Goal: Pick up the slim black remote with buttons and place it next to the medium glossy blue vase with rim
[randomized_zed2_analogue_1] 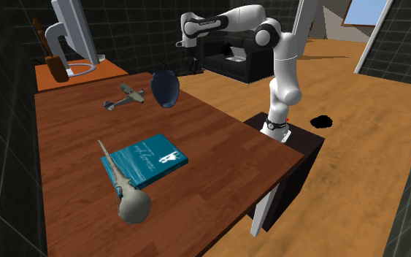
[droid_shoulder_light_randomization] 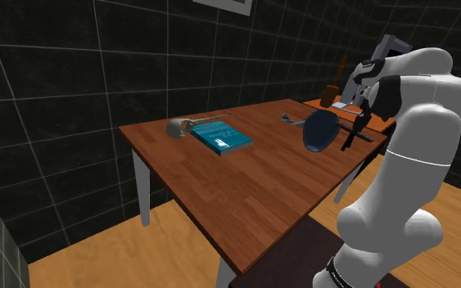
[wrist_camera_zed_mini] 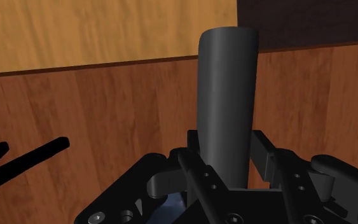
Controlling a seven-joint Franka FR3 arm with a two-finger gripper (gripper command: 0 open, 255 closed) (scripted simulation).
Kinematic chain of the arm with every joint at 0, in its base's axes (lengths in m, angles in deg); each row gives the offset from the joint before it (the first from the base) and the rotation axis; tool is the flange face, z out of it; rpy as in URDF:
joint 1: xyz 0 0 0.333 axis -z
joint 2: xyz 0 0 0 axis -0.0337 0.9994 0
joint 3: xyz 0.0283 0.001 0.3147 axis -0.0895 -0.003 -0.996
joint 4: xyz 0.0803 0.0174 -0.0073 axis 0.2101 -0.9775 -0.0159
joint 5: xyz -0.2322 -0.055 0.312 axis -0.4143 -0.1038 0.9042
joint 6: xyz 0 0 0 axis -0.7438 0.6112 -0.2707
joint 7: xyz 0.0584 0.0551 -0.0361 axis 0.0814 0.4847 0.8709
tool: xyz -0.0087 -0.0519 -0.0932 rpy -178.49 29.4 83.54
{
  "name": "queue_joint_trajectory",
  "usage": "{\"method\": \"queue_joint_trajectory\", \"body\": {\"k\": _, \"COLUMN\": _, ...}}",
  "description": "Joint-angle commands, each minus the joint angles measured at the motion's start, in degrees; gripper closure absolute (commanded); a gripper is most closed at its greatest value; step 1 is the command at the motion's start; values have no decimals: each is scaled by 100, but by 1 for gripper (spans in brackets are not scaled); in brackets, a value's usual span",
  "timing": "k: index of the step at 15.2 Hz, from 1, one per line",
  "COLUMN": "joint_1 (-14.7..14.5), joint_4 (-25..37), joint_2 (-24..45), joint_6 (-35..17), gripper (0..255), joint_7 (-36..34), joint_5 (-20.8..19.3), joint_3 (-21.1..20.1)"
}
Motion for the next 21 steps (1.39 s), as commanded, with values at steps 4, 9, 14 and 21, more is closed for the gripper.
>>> {"method": "queue_joint_trajectory", "body": {"k": 4, "joint_1": -25, "joint_4": -372, "joint_2": 11, "joint_6": -380, "gripper": 255, "joint_7": 21, "joint_5": 15, "joint_3": -14}}
{"method": "queue_joint_trajectory", "body": {"k": 9, "joint_1": -37, "joint_4": -703, "joint_2": 57, "joint_6": -747, "gripper": 255, "joint_7": 56, "joint_5": 52, "joint_3": -30}}
{"method": "queue_joint_trajectory", "body": {"k": 14, "joint_1": -36, "joint_4": -995, "joint_2": 137, "joint_6": -1103, "gripper": 255, "joint_7": 105, "joint_5": 111, "joint_3": -51}}
{"method": "queue_joint_trajectory", "body": {"k": 21, "joint_1": -18, "joint_4": -1341, "joint_2": 302, "joint_6": -1582, "gripper": 255, "joint_7": 195, "joint_5": 231, "joint_3": -90}}
